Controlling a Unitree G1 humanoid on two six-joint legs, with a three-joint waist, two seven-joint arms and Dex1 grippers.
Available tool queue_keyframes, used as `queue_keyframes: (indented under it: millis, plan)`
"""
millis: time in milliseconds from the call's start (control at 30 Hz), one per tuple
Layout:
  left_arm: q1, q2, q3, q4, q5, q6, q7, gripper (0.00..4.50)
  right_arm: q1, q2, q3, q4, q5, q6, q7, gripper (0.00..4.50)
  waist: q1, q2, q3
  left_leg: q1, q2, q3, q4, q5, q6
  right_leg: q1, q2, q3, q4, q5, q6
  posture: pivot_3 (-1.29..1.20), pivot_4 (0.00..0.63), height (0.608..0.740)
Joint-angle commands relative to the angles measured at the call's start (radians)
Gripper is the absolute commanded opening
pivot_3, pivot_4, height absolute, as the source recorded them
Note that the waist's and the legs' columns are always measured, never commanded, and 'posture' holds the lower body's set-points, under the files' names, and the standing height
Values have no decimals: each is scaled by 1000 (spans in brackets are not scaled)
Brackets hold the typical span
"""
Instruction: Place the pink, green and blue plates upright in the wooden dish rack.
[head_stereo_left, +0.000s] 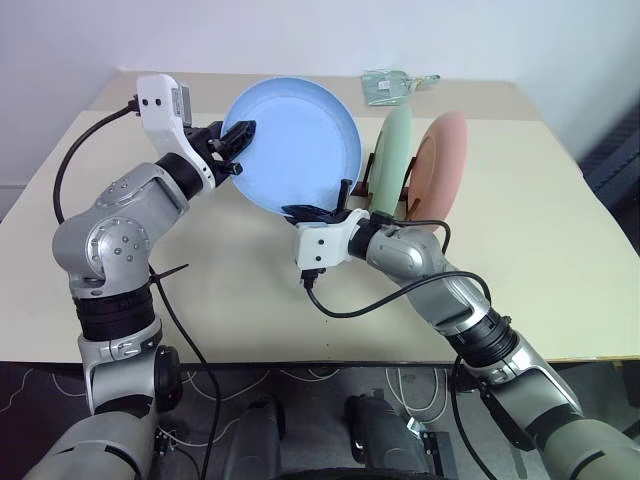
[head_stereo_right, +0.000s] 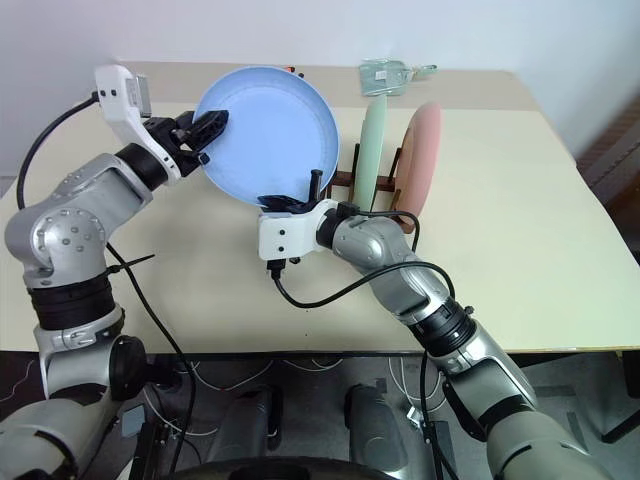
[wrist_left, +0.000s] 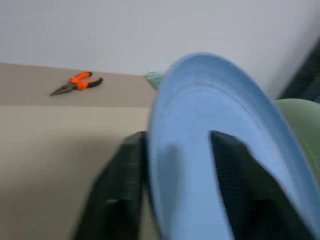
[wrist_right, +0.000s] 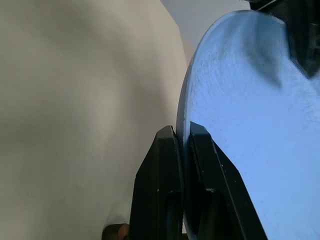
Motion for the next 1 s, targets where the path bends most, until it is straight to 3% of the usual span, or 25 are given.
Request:
queue_keyframes:
  millis: [33, 67, 200, 333, 600, 800, 1000]
  plan:
    - [-78, -8, 118, 31, 32, -182, 68, 3992, -28, 17, -21, -10, -20, -40, -33, 0, 1, 0, 0, 0, 0, 0, 0, 0, 0, 0, 0, 0, 0, 0, 0, 0, 150, 726]
    - [-94, 0, 139, 63, 50, -224, 88, 4429, -29, 19, -23, -7, -22, -48, -38, 0, -1, 0, 0, 0, 0, 0, 0, 0, 0, 0, 0, 0, 0, 0, 0, 0, 150, 726]
    - [-62, 167, 164, 284, 329, -565, 157, 4429, -18, 65, -73, -13, 40, -74, -79, 0, -13, 0, 0, 2, 0, 1, -2, 0, 0, -1, 1, 1, 0, 0, 0, 0, 150, 726]
    - [109, 233, 29, 356, 462, -748, 23, 4429, 33, 202, -182, -104, 269, -15, -94, 0, 3, 0, 0, 4, 0, 2, -6, 1, -1, 0, 0, 1, 0, 0, 0, 0, 150, 726]
    - [373, 62, -218, 230, 466, -828, -196, 4429, 100, 492, -412, -286, 796, 359, -178, 0, 37, -2, -1, -2, 0, 2, -2, 1, -2, 0, -4, -1, -2, -1, -5, 0, 150, 726]
    - [424, -6, -284, 196, 471, -819, -237, 4429, 121, 538, -477, -326, 947, 465, -284, 0, 15, 0, -1, -1, 2, 2, -4, 1, -2, -3, -4, -1, -1, -1, -7, 0, 150, 726]
    - [438, -15, -297, 182, 473, -812, -273, 4429, 110, 549, -553, -307, 1092, 523, -379, 0, 18, 1, 0, -1, 3, 2, -7, 1, -2, -5, 0, -1, 0, -1, -8, 0, 150, 726]
